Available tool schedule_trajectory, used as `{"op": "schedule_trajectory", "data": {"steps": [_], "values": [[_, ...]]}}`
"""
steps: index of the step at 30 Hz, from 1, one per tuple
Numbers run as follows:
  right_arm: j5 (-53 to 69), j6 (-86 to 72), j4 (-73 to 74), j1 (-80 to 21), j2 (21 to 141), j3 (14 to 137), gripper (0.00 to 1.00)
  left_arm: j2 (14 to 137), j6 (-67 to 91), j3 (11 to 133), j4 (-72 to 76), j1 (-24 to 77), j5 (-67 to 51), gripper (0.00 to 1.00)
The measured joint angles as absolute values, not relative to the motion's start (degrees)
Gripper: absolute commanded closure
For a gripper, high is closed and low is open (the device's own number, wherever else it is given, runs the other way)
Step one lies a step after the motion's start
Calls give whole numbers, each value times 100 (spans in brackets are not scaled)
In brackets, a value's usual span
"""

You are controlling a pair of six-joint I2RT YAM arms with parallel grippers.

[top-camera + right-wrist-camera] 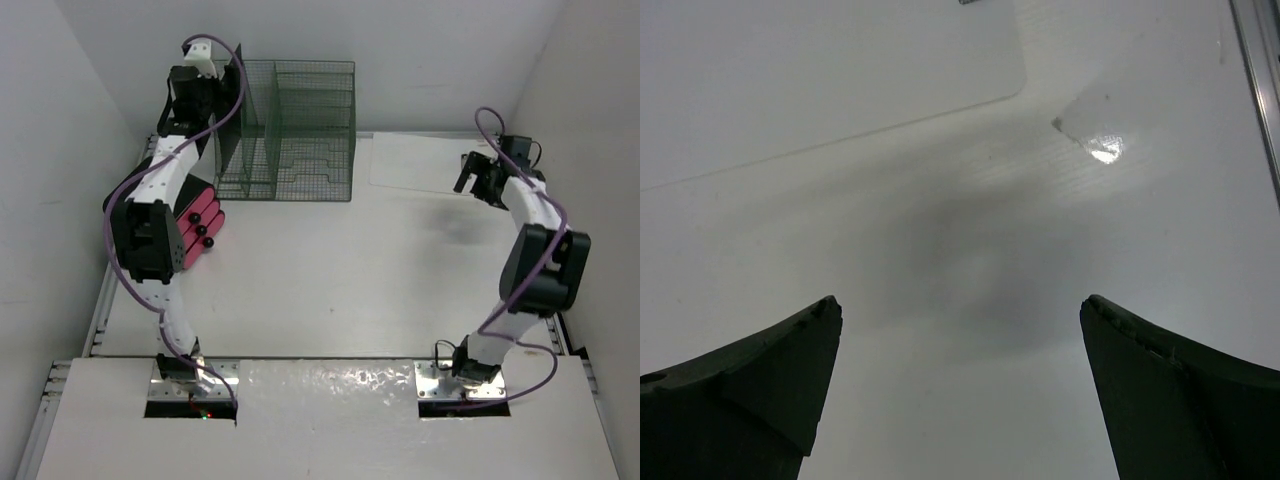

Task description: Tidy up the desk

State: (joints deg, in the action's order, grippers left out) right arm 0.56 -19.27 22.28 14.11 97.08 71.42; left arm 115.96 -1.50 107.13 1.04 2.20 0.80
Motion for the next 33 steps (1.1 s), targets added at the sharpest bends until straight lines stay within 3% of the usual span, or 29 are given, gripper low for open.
{"op": "schedule_trajectory", "data": {"steps": [5, 12, 16, 26, 30, 33], "values": [[86, -1647, 2600, 1411, 11349, 8726, 1, 11327, -292, 10871, -443, 220, -167, 7], [-8, -1391, 3264, 1411, 13609, 11284, 10, 11192, -447, 11059, -1238, 220, -327, 7], [-187, -1247, 3361, 1413, 14381, 12081, 22, 11085, -471, 11059, -1636, 220, -397, 7], [-148, -1417, 3212, 1413, 14759, 12630, 53, 10847, -508, 11059, -2049, 220, -351, 7], [-137, -1472, 3148, 1439, 14816, 12693, 80, 10805, -561, 11059, -2132, 220, -272, 7], [-123, -1476, 3070, 1448, 14792, 12623, 89, 10755, -580, 11059, -2204, 220, -242, 7]]}}
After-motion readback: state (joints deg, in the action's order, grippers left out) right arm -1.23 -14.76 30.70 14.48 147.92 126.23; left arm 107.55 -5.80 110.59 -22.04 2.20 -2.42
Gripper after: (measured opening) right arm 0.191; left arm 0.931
